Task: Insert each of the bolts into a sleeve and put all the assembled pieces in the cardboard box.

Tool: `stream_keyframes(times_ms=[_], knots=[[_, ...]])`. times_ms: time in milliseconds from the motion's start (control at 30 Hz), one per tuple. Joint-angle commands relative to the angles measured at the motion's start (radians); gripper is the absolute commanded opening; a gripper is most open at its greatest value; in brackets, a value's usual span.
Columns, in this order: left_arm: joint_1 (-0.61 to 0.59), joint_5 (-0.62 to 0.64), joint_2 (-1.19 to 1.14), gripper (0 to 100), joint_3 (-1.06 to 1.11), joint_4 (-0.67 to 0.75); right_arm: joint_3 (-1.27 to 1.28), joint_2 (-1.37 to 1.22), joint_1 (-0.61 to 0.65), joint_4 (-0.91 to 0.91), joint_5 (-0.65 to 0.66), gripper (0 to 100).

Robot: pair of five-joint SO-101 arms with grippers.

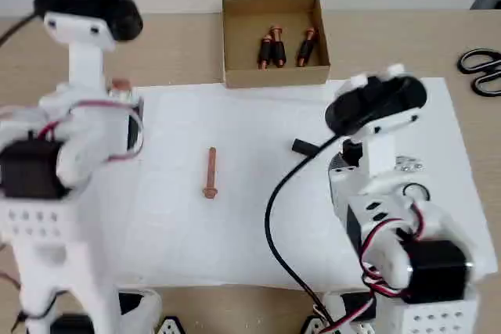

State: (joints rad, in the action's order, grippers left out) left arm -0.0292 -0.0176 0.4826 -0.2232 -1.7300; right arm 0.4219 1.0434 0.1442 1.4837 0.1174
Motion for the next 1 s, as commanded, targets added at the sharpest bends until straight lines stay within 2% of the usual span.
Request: stream_keyframes(times_ms=[0,100,233,400,567,700,867,967], knots=[[0.003,0.012,0.132,0,0.096,0.06,0.209,0.088,-0.004,-0.242,-0.005,0.3],[0.003,0.1,0.21,0,0.173,0.094,0.365,0.147,0.036,-0.427,-0.005,0.3],[0.005,0.219,0.298,0,0.268,0.15,0.531,0.259,0.193,-0.584,-0.006,0.4],[0.011,0.292,0.388,0,0.406,0.227,0.783,0.437,0.332,-0.786,-0.003,0.4],[0.166,0.293,0.488,0,0.578,0.342,1.056,0.598,0.341,-1.021,-0.003,0.4],[0.222,0.296,0.534,0,0.688,0.489,1.231,0.7,0.343,-1.087,-0.008,0.3],[0.233,0.301,0.54,0,0.771,0.643,1.258,0.768,0.395,-1.021,-0.172,0.3],[0.295,0.339,0.542,0,0.802,0.713,1.261,0.769,0.455,-1.013,-0.204,0.3]])
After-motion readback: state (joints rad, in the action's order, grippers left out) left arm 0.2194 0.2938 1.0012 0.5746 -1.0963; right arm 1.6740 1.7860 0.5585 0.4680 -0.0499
